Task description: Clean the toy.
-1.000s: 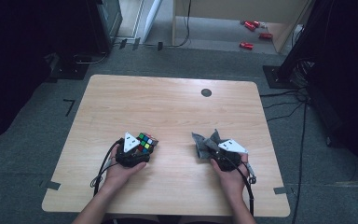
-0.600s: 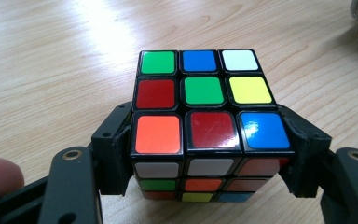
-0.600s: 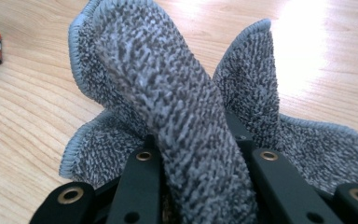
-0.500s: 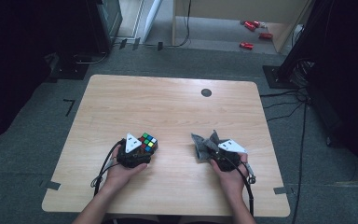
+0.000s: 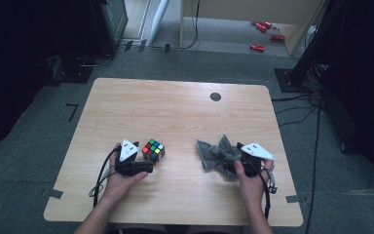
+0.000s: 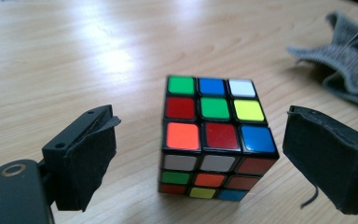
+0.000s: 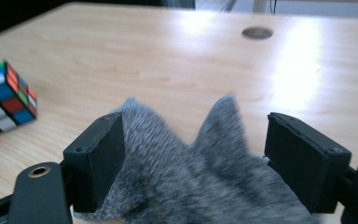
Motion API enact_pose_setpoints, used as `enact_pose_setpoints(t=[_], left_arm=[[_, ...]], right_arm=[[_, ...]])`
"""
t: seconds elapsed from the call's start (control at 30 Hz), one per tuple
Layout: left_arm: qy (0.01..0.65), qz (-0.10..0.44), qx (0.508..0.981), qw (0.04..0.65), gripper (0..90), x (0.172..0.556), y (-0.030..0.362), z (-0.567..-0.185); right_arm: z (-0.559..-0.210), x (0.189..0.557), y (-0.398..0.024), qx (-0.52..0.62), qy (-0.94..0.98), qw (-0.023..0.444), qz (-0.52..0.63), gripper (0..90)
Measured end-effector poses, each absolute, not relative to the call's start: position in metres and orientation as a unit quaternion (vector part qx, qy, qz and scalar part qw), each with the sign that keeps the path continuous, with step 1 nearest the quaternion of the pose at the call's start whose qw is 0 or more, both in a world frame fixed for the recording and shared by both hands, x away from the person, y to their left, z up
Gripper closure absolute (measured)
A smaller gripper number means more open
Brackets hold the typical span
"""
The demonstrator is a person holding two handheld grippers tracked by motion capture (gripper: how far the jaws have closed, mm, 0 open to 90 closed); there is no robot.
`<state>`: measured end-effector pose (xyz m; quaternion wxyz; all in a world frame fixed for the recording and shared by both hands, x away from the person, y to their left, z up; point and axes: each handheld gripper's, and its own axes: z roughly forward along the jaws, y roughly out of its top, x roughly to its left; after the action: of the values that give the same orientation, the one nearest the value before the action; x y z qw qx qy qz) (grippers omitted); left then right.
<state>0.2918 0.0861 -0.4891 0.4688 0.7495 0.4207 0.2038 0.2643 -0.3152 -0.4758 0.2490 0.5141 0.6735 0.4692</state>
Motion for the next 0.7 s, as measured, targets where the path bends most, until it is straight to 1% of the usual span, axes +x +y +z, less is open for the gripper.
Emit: enact_pose_setpoints(t=[0.1, 0.27, 0.33, 0.47, 0.7], left_arm=[[0.439, 0.198, 0.730, 0.484, 10.1, 0.290, 0.098, -0.482], [0.429, 0.221, 0.747, 0.457, 9.9, 0.277, 0.113, -0.480], [0.427, 0.224, 0.744, 0.462, 9.9, 0.271, 0.122, -0.481], [0.446, 0.213, 0.726, 0.477, 9.6, 0.260, 0.146, -0.486], [0.490, 0.221, 0.721, 0.438, 9.3, 0.242, 0.184, -0.496]], right_arm=[[-0.469, 0.261, -0.332, 0.517, 0.673, 0.256, 0.464, 19.8], [-0.464, 0.247, -0.366, 0.532, 0.671, 0.261, 0.447, 19.9], [-0.465, 0.240, -0.381, 0.540, 0.665, 0.262, 0.444, 20.0], [-0.471, 0.227, -0.406, 0.553, 0.663, 0.264, 0.430, 20.1], [-0.490, 0.208, -0.435, 0.574, 0.664, 0.254, 0.407, 20.4]])
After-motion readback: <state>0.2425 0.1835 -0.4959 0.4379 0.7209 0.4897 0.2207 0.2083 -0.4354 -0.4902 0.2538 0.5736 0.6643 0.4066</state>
